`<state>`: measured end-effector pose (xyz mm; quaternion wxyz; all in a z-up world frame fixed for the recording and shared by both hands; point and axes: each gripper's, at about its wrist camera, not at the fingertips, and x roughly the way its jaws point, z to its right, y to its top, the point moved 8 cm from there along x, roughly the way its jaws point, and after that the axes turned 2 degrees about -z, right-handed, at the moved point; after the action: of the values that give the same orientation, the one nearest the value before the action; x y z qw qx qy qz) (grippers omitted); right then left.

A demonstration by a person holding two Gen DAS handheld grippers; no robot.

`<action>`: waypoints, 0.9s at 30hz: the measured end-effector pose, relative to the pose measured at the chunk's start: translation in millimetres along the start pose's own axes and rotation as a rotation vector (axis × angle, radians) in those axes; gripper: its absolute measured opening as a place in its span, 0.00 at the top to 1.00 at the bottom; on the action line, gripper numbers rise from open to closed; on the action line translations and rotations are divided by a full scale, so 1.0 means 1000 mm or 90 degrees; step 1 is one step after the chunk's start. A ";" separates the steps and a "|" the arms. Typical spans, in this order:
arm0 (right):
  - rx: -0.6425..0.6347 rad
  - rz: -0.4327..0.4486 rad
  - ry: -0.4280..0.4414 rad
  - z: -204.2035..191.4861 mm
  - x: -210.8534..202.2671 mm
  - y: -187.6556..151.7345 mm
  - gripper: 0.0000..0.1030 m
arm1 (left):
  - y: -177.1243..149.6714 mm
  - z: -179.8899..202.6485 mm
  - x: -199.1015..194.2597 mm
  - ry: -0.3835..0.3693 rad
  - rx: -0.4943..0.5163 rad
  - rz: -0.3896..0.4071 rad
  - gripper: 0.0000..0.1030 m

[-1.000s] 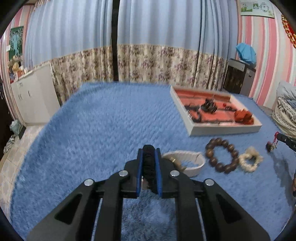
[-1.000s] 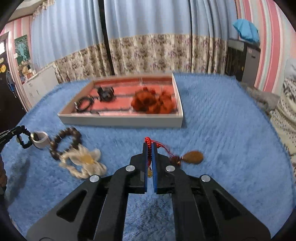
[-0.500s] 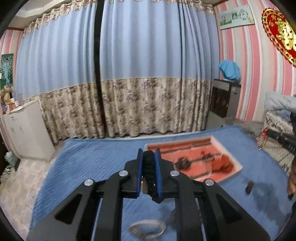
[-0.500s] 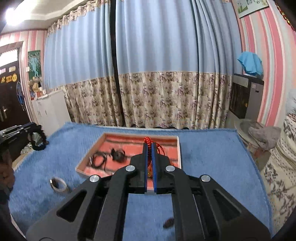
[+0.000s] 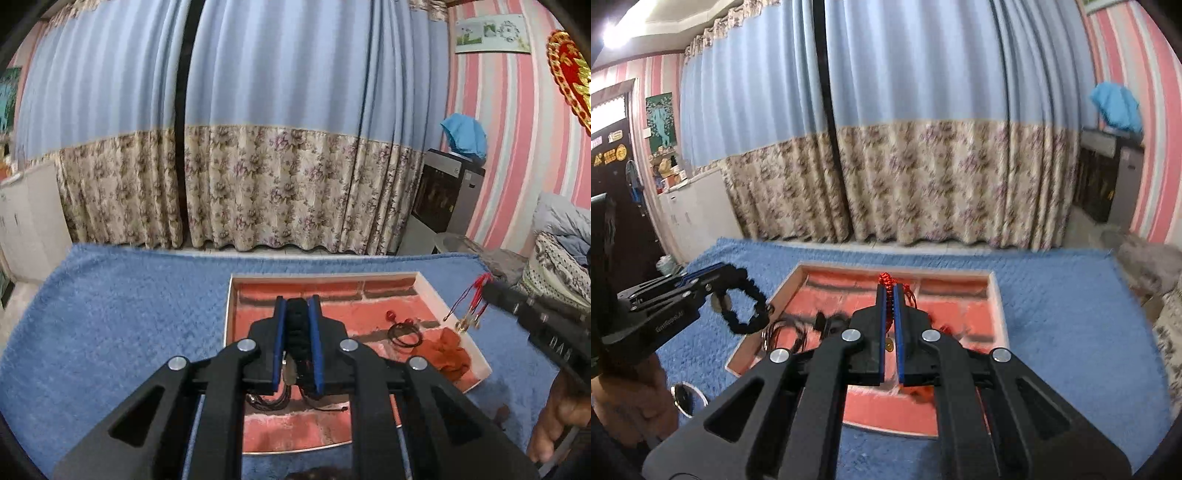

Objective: Organize jewelry
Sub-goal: 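Carry the scrunchie and tasseled pendant with both tools over the tray, then open both tools to drop the scrunchie and pendant, then withdraw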

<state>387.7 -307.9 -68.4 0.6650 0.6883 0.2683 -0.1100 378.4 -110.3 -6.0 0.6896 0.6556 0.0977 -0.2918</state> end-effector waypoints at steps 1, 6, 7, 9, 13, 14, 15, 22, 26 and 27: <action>-0.002 -0.006 -0.001 -0.001 0.005 -0.008 0.95 | -0.008 -0.001 0.006 -0.006 -0.002 -0.009 0.87; -0.001 -0.048 -0.002 -0.002 0.033 -0.035 0.95 | -0.029 -0.006 0.026 0.014 0.012 -0.039 0.87; -0.005 -0.055 -0.005 -0.003 0.037 -0.040 0.95 | -0.032 -0.007 0.028 0.015 0.009 -0.043 0.87; -0.003 -0.068 0.000 -0.004 0.045 -0.045 0.95 | -0.036 -0.007 0.034 0.013 0.007 -0.053 0.87; -0.001 -0.094 0.002 -0.004 0.058 -0.059 0.95 | -0.048 -0.006 0.046 0.014 0.012 -0.076 0.87; 0.002 -0.099 -0.001 -0.002 0.061 -0.064 0.95 | -0.050 -0.006 0.048 0.014 0.012 -0.081 0.87; 0.005 -0.102 -0.002 0.000 0.063 -0.067 0.95 | -0.054 -0.004 0.049 0.014 0.011 -0.084 0.87; 0.016 -0.122 -0.009 0.009 0.073 -0.077 0.95 | -0.063 -0.003 0.057 0.013 0.014 -0.106 0.87; 0.020 -0.129 -0.012 0.012 0.076 -0.081 0.95 | -0.064 -0.006 0.058 0.014 0.004 -0.107 0.87; 0.021 -0.129 -0.011 0.013 0.077 -0.080 0.95 | -0.063 -0.006 0.058 0.016 0.004 -0.108 0.86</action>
<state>412.9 -305.5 -177.2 0.6413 0.6677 0.3285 -0.1871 393.0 -118.2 -90.2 0.6593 0.6506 0.1602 -0.3413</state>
